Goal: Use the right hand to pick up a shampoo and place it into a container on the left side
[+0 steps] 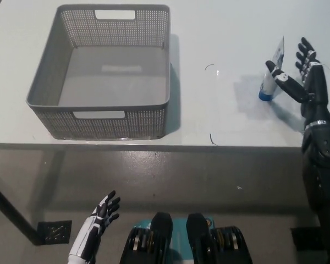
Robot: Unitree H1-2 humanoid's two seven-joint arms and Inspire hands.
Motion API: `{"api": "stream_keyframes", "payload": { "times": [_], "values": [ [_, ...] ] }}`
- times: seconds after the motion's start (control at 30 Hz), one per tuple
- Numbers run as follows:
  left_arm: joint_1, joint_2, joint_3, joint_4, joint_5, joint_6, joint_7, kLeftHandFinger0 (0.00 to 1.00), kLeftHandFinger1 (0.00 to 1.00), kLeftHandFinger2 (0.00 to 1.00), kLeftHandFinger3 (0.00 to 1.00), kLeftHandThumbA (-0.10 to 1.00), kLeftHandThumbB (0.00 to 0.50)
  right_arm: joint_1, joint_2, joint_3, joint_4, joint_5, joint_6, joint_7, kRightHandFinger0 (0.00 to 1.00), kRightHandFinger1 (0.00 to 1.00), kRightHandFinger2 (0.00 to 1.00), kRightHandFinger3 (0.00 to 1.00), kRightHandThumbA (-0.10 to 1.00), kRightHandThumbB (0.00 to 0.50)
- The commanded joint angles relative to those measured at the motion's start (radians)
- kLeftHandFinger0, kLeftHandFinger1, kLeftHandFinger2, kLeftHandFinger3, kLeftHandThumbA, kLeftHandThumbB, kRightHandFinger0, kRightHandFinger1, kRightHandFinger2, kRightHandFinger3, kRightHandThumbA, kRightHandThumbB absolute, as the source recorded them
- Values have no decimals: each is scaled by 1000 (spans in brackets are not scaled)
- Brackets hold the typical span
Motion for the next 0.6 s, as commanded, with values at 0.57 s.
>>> {"api": "stream_keyframes", "payload": {
  "times": [0.57],
  "values": [
    [-40,4,1,-17,-5,-53,-12,1000,1000,1000,1000,968,73,-280,-20,-7,447,67,-124,33,1000,1000,1000,1000,889,283]
  ]
}}
